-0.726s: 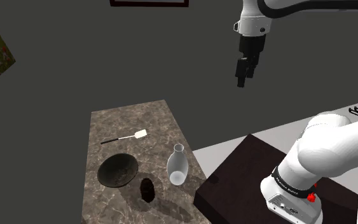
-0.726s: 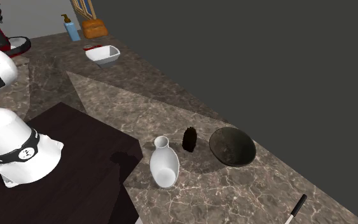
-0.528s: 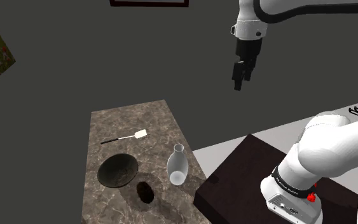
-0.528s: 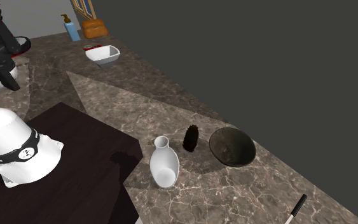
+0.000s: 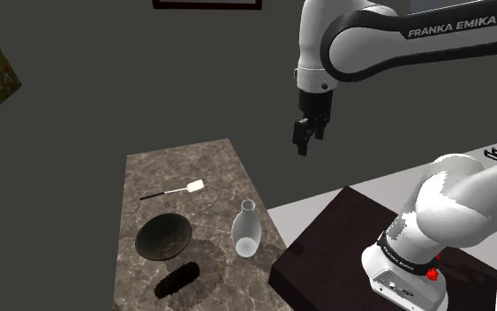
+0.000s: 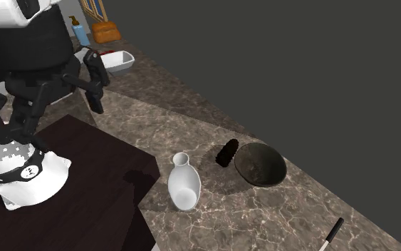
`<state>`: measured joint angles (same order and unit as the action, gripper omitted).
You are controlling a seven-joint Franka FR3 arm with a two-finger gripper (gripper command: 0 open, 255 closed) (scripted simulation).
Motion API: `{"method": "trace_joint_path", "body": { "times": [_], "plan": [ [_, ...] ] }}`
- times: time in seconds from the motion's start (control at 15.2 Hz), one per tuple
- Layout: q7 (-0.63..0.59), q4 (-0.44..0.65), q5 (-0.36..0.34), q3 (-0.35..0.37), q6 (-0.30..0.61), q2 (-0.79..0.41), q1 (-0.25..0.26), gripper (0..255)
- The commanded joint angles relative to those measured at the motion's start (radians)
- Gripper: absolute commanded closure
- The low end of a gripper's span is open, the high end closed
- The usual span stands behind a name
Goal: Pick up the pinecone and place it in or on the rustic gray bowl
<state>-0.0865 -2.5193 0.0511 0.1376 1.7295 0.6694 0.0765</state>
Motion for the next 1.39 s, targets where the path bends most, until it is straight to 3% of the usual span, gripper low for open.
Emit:
{"method": "trace_joint_path", "body": {
  "times": [0.0, 0.4, 0.73, 0.99, 1.32],
  "plan": [
    [-0.051, -0.014, 0.024, 0.042, 0.056, -0.038, 0.015, 0],
    [-0.187, -0.029, 0.068, 0.156, 0.230, -0.187, 0.044, 0],
    [-0.313, 0.000, 0.062, 0.249, 0.371, -0.352, 0.053, 0],
    [-0.433, 0.049, 0.014, 0.316, 0.473, -0.508, 0.052, 0],
    [-0.612, 0.145, -0.112, 0.366, 0.570, -0.723, 0.066, 0]
  ]
}}
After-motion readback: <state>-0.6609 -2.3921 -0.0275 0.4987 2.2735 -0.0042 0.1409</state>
